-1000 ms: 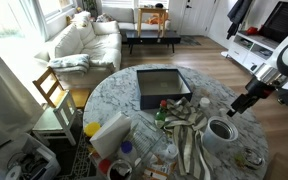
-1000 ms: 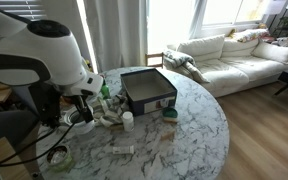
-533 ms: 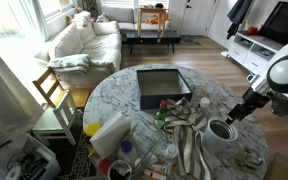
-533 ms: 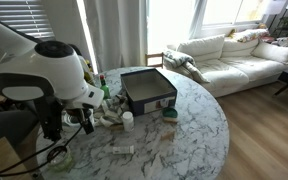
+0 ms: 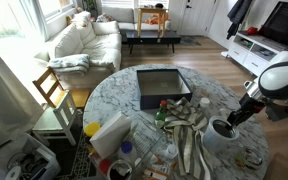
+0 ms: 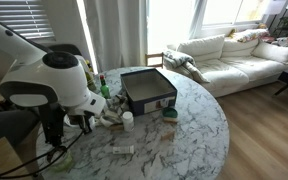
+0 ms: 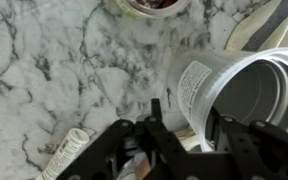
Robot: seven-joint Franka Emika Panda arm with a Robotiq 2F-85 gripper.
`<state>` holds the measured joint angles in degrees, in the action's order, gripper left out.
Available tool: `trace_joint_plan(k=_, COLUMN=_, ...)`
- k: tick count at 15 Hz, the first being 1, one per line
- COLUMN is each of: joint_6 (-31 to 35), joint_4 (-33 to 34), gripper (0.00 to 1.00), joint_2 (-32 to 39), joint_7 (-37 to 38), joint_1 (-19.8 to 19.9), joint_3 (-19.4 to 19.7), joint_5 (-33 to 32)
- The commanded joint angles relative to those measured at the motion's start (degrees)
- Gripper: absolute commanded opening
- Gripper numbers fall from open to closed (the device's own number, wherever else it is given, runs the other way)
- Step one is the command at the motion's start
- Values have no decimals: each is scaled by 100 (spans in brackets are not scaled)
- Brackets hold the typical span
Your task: Put the silver cup in the plastic cup and put them in the clear case
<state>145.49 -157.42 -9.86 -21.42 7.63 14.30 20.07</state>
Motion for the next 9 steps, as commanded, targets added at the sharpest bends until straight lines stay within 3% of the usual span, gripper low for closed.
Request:
trace_joint_plan(k=1, joint_6=-3, joint_4=1, gripper=41, joint_2=96, joint_7=28, joint_1=-105, joint_3=1, joint_5=303)
trace_joint_plan(k=2, joint_6=-26, joint_4=1, gripper=35, joint_2=83, joint_7=60, joint_1=-108, joint_3=-15, joint_5=326)
trace_joint_plan(k=3, joint_6=-108, joint_4=1, gripper=19, joint_2=39, joint_7=75, joint_1=-116, joint_3=-21, joint_5=363)
trace_joint_plan(k=5, joint_6=-217, joint_4=40, gripper=0, joint_2=30, joint_7=138, joint_1=-104, joint_3=-50, joint_5=286)
trace_joint_plan(k=9, joint_6=-562, joint_4=206, gripper=2, joint_2=-75, joint_7=292, joint_1=-65, joint_3=-97, joint_5=144)
